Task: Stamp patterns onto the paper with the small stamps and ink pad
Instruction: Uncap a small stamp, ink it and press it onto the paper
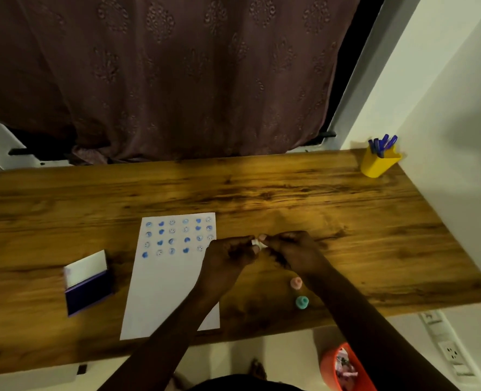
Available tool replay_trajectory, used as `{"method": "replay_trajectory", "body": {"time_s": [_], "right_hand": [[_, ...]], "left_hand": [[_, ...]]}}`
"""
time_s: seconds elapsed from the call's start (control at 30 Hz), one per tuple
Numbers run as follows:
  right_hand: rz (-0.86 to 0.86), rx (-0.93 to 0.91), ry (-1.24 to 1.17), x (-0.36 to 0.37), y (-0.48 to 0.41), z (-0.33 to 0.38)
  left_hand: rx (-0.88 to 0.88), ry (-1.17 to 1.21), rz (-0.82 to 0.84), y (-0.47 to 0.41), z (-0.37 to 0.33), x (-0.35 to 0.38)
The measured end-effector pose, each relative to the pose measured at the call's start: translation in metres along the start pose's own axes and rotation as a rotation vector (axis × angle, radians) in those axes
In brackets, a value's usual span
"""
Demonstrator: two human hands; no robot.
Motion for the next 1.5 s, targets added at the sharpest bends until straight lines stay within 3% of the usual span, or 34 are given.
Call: {"method": "replay_trajectory", "body": {"time_s": [0.27, 0.43, 0.6, 0.83, 0.97, 1.07, 1.2, 1.5], "right_hand": [[0.233, -0.038, -0.046, 0.044, -0.003, 0.003], [0.256, -0.102, 0.056, 0.085, -0.012, 0.004], [0.258, -0.217, 0.393, 0.151, -0.018, -0.005], [0.461, -0.406, 0.723, 0.259, -0.006, -0.033], [0.554, -0.657, 0.889, 0.313, 0.004, -0.05], [0.661, -0.561, 1.083, 0.346, -0.001, -0.069], [0.657, -0.507, 1.289, 0.367, -0.008, -0.094], [0.599, -0.46, 1.378, 0.375, -0.007, -0.118]], "left_hand": [[0.012, 0.161, -0.043, 0.012, 0.004, -0.051], [-0.079, 0.26, -0.211, 0.029, 0.033, -0.112], [-0.189, 0.25, -0.429, 0.051, 0.07, -0.188], [-0.238, 0.174, -0.561, 0.091, 0.116, -0.279], [-0.219, 0.172, -0.616, 0.108, 0.138, -0.311], [-0.206, 0.176, -0.631, 0.118, 0.147, -0.325], [-0.235, 0.213, -0.644, 0.122, 0.166, -0.338], [-0.28, 0.245, -0.576, 0.112, 0.188, -0.34]]}}
Point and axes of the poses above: each hand's wrist, its own y-axis away from the middle knuckle, its own x-axis out of the palm, z = x × y, the point moved 3 cm from there along -y, towards the middle knuckle, and after that the axes turned 14 degrees about -y, right-handed, at the moved point
